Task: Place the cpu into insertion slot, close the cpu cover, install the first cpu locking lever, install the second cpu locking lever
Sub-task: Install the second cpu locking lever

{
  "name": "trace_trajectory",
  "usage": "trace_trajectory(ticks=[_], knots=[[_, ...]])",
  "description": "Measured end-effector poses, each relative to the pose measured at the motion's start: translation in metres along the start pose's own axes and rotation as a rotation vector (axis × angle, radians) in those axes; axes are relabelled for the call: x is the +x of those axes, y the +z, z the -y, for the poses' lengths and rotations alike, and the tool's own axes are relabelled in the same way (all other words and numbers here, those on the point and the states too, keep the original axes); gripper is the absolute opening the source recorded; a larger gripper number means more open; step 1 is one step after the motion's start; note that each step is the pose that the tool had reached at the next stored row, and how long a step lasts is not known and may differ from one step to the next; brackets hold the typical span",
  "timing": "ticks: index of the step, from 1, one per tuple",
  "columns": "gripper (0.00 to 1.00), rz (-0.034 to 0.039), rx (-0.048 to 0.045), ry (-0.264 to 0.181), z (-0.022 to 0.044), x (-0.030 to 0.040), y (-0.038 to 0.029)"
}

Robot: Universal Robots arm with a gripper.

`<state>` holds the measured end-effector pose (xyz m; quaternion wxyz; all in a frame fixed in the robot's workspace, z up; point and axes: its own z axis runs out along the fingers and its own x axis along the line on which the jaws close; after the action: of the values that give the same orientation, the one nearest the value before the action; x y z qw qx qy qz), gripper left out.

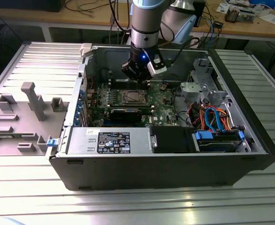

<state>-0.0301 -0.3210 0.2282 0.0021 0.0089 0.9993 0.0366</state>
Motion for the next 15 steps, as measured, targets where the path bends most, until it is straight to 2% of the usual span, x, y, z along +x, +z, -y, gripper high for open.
trace_trajectory(ticks=[2,8,15], knots=[[0.11,0.0001,-0.0001,0.0,-0.0002,0.0,-0.0022],[0.11,0.0,0.0,0.0,-0.0002,0.0,-0.003],[0.11,0.0001,-0.0002,0.0,0.0029,0.0,-0.0031]])
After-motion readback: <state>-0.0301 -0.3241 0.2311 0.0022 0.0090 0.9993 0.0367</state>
